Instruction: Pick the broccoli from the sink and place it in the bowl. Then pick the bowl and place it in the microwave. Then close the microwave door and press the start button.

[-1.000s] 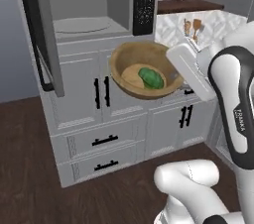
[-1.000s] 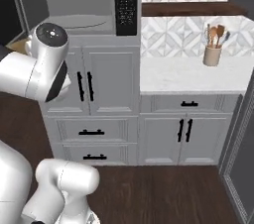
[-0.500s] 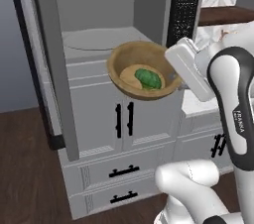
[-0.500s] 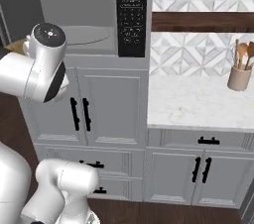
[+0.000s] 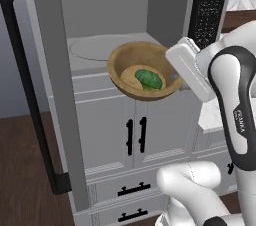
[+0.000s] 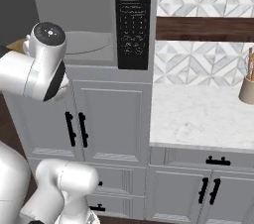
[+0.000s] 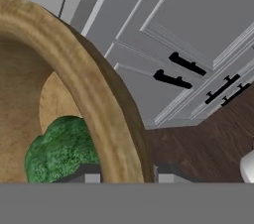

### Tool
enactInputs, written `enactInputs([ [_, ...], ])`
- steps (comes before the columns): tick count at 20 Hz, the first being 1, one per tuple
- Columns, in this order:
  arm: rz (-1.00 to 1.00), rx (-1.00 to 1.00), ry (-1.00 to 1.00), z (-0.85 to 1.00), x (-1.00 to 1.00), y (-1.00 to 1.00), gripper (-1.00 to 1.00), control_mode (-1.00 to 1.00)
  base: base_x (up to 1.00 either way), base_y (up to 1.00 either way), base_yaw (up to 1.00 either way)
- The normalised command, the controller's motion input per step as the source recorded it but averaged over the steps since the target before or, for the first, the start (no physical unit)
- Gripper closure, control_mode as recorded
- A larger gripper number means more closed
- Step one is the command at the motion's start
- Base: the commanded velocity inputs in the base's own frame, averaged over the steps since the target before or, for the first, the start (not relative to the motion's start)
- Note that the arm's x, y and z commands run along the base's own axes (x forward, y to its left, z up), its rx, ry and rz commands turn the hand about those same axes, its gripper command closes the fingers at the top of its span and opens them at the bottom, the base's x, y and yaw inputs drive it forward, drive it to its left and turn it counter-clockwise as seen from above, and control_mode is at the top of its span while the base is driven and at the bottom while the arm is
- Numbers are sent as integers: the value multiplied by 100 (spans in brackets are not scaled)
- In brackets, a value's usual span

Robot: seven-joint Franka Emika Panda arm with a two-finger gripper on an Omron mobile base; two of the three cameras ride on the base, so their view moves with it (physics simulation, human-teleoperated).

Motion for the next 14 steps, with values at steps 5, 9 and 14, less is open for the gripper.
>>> enactInputs([
  [5,0,0,0,0,0,0,100,100,6,0,3],
  [9,0,0,0,0,0,0,100,100,14,0,0],
  [14,0,6,-3,35,37,0,100,-100,9,0,0],
])
